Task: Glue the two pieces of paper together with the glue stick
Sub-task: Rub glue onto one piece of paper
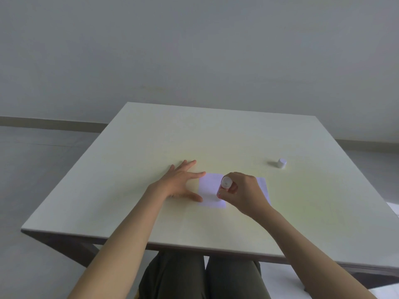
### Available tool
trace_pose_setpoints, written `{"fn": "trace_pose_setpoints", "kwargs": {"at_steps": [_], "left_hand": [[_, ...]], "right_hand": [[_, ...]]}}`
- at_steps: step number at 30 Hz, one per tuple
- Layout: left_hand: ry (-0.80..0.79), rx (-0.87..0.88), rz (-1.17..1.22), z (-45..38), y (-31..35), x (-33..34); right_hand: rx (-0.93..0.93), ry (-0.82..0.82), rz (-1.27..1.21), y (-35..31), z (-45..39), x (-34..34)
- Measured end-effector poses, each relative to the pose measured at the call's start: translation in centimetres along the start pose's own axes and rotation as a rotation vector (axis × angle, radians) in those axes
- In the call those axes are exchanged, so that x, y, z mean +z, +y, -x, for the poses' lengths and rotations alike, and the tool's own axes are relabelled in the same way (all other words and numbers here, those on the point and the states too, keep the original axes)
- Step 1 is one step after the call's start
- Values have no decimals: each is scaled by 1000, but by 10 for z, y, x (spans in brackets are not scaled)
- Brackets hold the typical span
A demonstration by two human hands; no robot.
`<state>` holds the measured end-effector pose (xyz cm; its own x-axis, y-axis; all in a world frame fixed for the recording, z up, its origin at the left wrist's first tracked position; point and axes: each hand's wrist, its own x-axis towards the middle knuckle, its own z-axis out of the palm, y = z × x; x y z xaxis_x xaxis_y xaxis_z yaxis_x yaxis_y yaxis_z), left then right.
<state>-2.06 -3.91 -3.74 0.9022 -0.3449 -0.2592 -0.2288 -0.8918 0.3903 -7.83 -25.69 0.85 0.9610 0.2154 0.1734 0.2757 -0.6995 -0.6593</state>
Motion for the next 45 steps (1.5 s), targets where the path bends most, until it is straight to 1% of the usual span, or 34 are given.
{"fn": "trace_pose_setpoints", "kwargs": {"at_steps": [6, 9, 15, 19, 26, 30, 34, 39, 45], "left_hand": [[-16, 0, -23, 2, 2, -1], [-26, -2, -25, 2, 3, -1], [-33, 9, -3, 3, 2, -2], [-29, 9, 14, 4, 3, -2], [-24, -6, -18, 2, 0, 1], [-17, -5, -40, 0, 0, 2], [-14, 5, -20, 1, 1, 1], [-13, 14, 1, 4, 1, 0], [-18, 21, 3, 4, 1, 0]], "right_hand": [[-8, -84, 10, -5, -3, -3], [20, -124, -63, -8, -5, -3], [24, -105, -142, -19, -7, 9], [38, -122, -200, -21, -7, 13], [111, -158, -188, -9, -5, 2], [144, -143, -144, 2, -7, -13], [134, -135, -97, 5, -14, -19], [91, -119, -179, -13, -24, -9], [49, -181, -151, -28, -30, 9]]}}
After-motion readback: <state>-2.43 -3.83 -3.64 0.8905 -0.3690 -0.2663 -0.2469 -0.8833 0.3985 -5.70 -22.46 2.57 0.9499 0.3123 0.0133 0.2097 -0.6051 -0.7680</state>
